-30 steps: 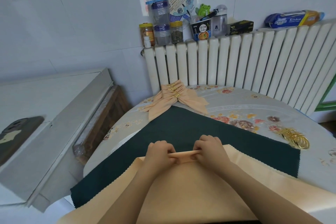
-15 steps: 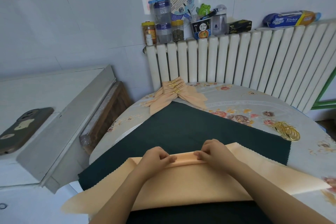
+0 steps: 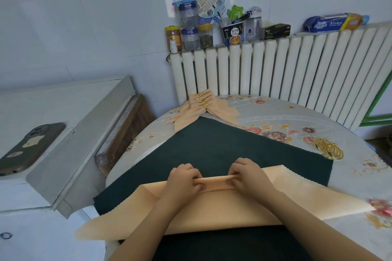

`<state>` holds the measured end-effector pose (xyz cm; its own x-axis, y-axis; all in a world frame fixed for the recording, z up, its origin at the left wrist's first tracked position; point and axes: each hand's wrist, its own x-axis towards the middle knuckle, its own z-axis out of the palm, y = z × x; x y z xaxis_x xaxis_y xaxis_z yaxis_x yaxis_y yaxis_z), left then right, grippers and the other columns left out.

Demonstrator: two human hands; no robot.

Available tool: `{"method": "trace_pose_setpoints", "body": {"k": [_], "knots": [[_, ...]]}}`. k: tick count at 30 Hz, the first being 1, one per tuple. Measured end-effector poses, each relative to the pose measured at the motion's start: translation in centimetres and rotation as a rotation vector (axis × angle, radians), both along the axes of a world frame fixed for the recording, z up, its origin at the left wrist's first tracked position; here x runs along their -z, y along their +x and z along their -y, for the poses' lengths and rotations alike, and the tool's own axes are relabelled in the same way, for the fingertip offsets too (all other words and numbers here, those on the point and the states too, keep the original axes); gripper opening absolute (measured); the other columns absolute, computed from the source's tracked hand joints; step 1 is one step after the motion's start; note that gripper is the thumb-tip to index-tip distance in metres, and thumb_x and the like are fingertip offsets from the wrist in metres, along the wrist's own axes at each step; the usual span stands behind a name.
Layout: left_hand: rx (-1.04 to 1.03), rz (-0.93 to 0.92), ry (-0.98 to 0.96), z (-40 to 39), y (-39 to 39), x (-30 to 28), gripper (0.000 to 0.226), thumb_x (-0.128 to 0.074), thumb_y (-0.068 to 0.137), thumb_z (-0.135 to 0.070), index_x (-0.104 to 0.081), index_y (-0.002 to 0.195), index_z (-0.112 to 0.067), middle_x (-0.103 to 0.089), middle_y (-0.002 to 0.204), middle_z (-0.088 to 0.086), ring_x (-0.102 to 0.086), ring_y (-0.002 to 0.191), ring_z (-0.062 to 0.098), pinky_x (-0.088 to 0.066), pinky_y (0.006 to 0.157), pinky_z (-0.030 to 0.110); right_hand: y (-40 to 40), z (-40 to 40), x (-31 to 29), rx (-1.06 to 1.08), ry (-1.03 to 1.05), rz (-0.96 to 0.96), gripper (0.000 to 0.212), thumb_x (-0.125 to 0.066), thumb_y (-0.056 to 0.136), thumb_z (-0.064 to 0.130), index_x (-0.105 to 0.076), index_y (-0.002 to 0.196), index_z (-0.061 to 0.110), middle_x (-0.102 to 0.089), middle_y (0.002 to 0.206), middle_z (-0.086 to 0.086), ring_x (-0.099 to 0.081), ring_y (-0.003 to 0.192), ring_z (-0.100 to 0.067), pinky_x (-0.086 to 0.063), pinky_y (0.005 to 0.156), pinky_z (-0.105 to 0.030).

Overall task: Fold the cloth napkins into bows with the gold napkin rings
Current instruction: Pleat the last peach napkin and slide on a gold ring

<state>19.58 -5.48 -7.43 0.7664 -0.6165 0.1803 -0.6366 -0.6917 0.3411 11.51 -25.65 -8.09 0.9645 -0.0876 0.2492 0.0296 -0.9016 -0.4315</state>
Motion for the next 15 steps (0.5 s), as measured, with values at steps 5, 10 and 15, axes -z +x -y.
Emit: {"method": "trace_pose_setpoints", "body": {"k": [5, 10, 15], "knots": [[0.098, -0.038, -0.047, -1.8, -2.0, 0.7, 0.009, -0.059, 0.081, -0.020, -0.064, 0.086, -0.025, -0.044, 0.080, -0.020, -0.048, 0.088, 0.006, -0.035, 0.075, 0.019, -2.3, -0.1, -0.5, -0.109, -0.059, -0.099, 0.012, -0.062, 0.085, 0.035, -0.065, 0.090, 0.024, -0.056, 0.091, 0.015, -0.046, 0.090, -0.005, -0.037, 0.076, -0.018], [0.101, -0.236, -0.026, -2.7, -3.1, 0.6, 0.009, -0.060, 0.086, -0.042, -0.059, 0.085, -0.033, -0.052, 0.091, -0.014, -0.048, 0.094, 0.005, -0.041, 0.084, 0.021, -3.3, -0.1, -0.9, -0.103, -0.057, -0.190, 0.028, -0.055, 0.090, 0.045, -0.070, 0.097, 0.023, -0.056, 0.103, 0.008, -0.046, 0.095, -0.008, -0.038, 0.085, -0.022], [-0.032, -0.164, 0.020, -1.8, -3.2, 0.4, 0.019, -0.066, 0.083, -0.035, -0.061, 0.101, -0.031, -0.050, 0.105, -0.014, -0.041, 0.104, 0.006, -0.028, 0.097, 0.027, -3.0, -0.9, -0.4, 0.011, -0.075, -0.192, 0.027, -0.058, 0.088, 0.036, -0.057, 0.114, 0.030, -0.052, 0.116, 0.010, -0.043, 0.110, -0.012, -0.029, 0.095, -0.026]]}}
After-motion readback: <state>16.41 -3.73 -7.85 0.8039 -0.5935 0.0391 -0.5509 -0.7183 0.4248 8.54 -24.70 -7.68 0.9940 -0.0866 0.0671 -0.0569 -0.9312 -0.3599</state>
